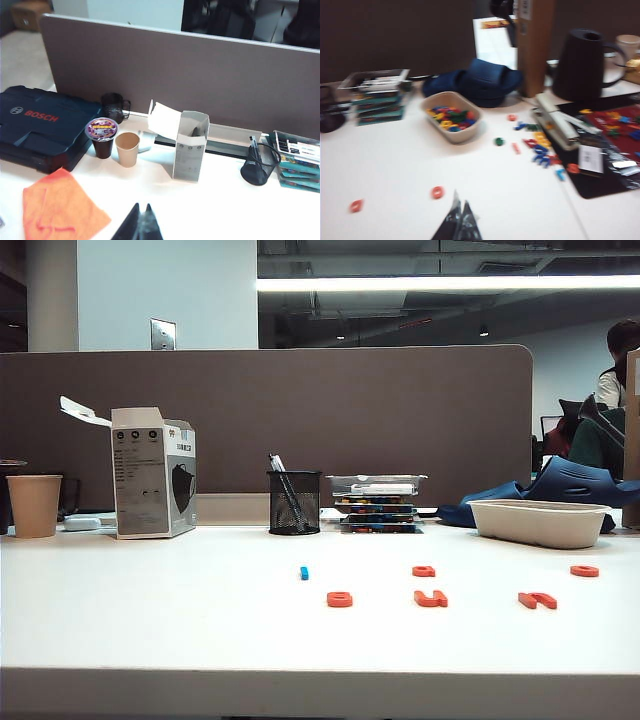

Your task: Select the appropriate letters from the row of letter magnets placed on the table to arrange into the word "sun".

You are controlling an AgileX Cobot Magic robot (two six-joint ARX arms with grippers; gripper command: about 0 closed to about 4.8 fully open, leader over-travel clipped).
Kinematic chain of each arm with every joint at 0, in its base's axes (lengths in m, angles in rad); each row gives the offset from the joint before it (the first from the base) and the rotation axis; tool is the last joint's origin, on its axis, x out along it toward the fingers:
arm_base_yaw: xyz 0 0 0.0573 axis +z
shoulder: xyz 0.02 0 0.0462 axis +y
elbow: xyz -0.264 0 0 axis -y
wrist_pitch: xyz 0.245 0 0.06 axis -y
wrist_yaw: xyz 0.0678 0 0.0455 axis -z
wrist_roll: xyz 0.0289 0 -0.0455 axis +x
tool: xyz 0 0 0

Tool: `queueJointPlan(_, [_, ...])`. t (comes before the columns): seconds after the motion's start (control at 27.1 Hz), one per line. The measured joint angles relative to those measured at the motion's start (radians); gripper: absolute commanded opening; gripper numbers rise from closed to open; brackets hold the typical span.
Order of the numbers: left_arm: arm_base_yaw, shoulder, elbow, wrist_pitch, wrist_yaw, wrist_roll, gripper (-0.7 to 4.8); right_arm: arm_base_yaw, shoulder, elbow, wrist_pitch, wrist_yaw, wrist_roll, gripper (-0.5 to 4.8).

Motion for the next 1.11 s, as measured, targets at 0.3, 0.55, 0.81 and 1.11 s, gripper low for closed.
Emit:
queueJointPlan(0.3, [0.0,-0.391,-0.298,0.018,0.0,-0.044,-0.05,0.188,-0.082,-0.051,-0.026,0.075,-0.021,-0.06])
queueJointPlan(0.55, [0.0,-0.712,-0.597,0.066,0.023,-0.044,-0.05,0.219,-0.089,-0.056,-0.016,0.055,-0.024,-0.06])
queueJointPlan(0.81, [0.0,-0.869,-0.866,0.272,0.13,-0.023,-0.05,0.219,-0.1,-0.205,0.193,0.012,-0.024,-0.06])
queueJointPlan(1.11, [0.002,-0.9,-1.109,0.486,0.163,-0.009,-0.05,0.223,-0.103,-0.399,0.392,-0.029,-0.018,-0.06])
